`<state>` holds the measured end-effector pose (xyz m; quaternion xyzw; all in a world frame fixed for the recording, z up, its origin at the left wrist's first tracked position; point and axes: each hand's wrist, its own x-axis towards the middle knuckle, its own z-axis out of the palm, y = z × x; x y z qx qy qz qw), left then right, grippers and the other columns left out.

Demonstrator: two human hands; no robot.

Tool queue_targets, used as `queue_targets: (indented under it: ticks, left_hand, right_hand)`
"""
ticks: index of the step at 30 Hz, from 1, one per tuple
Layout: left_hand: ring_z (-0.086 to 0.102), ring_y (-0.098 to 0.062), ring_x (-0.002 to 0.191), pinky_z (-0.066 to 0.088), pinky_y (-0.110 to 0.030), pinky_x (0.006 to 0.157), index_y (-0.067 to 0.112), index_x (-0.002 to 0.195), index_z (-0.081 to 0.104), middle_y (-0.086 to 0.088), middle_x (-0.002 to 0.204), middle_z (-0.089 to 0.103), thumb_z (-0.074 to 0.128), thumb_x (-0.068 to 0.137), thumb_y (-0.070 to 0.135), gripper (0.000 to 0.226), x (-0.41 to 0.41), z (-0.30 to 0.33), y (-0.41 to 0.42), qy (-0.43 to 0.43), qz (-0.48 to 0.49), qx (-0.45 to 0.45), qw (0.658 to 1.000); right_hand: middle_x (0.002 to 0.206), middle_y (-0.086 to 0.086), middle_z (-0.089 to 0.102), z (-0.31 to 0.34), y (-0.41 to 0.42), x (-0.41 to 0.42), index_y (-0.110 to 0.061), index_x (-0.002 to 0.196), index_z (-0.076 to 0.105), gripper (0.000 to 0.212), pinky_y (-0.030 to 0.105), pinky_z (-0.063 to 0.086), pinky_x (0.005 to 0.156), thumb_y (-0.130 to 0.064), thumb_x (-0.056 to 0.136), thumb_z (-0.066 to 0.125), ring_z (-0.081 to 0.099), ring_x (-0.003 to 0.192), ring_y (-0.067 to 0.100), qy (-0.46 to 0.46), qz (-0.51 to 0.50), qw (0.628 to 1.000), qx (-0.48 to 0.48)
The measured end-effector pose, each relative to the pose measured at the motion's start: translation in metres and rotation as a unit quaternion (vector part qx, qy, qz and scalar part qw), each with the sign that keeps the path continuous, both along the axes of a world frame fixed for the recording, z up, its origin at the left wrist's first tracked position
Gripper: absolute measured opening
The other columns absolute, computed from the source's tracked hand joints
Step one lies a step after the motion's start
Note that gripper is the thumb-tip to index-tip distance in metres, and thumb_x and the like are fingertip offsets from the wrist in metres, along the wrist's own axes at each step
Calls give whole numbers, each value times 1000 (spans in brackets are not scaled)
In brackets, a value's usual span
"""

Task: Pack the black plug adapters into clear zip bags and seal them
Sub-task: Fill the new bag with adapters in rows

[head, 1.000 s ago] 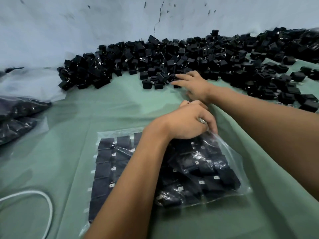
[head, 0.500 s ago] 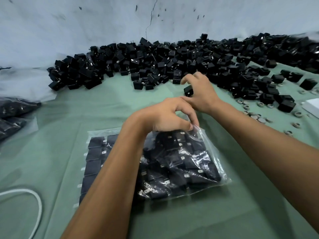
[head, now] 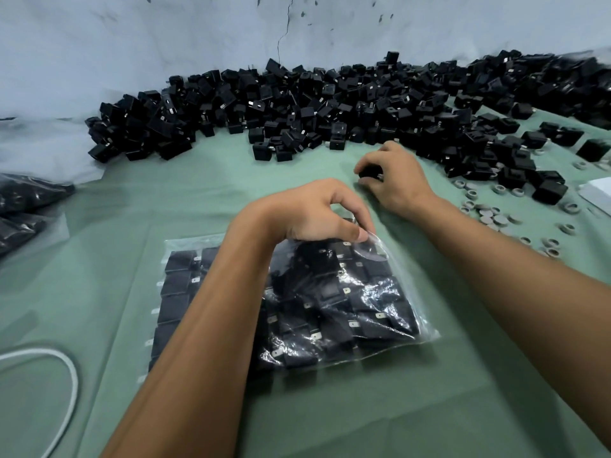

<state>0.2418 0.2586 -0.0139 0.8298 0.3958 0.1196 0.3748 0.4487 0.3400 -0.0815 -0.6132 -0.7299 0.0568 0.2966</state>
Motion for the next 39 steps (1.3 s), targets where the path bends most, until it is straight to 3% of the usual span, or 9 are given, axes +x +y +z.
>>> queue_targets:
  ticks: [8,12,16,21,24,29,34,37,39]
  left_hand:
    - [59,4,104,35,6,78,22,90,82,2,116,71,81,86,18,6,-8,3,1,-32,-17,34,999]
    - [56,8,109,37,2,83,27,88,82,5,119,68,83,84,23,7,-9,3,2,-27,-13,43,999]
    - [53,8,117,41,-22,99,33,88,82,9,126,62,84,83,26,9,-9,3,3,-27,-17,39,999]
    - [48,3,128,39,-37,112,36,88,81,10,135,54,84,83,26,12,-10,6,2,-35,-7,39,999]
    - [47,1,130,39,-41,114,36,87,81,9,135,54,84,83,26,11,-10,6,2,-32,-6,40,999]
    - [49,0,129,40,-44,114,36,88,81,9,134,56,84,83,27,11,-11,5,2,-32,-4,37,999]
    - [49,4,128,40,-43,114,36,87,81,9,133,57,84,83,25,12,-13,5,2,-35,-8,34,999]
    - [48,4,130,40,-44,114,35,88,81,8,134,57,84,83,24,12,-12,6,2,-35,-11,38,999]
    - [48,3,130,40,-44,114,33,89,81,7,134,57,84,83,24,11,-12,7,3,-37,-13,40,998]
  right_hand:
    - [92,-6,76,4,-94,13,-29,109,77,36,23,60,75,-18,77,90,74,81,9,276,26,958,-74]
    - [103,12,75,12,-120,23,-18,101,77,32,47,60,93,1,77,86,72,95,37,326,82,936,-102]
    - [107,9,77,19,-129,19,-1,96,74,21,55,57,93,14,82,76,68,104,46,395,151,898,-123]
    - [98,9,79,22,-132,13,8,99,72,17,58,55,90,4,83,77,75,90,30,400,207,881,-142]
    - [103,12,78,20,-132,9,4,107,69,32,43,61,91,3,77,80,76,99,29,409,239,872,-120]
    - [115,11,74,14,-129,7,4,104,71,33,60,56,93,-6,74,83,74,104,37,420,234,864,-146]
    - [89,-12,72,17,-127,14,-25,88,82,29,39,53,67,-44,66,86,61,73,30,252,141,953,-94]
    - [71,-18,62,15,-127,12,-28,84,82,16,16,37,53,-28,72,92,40,61,13,279,142,944,-101]
    - [73,-15,69,13,-128,6,-23,88,81,17,17,38,53,-24,75,91,44,58,10,294,176,933,-109]
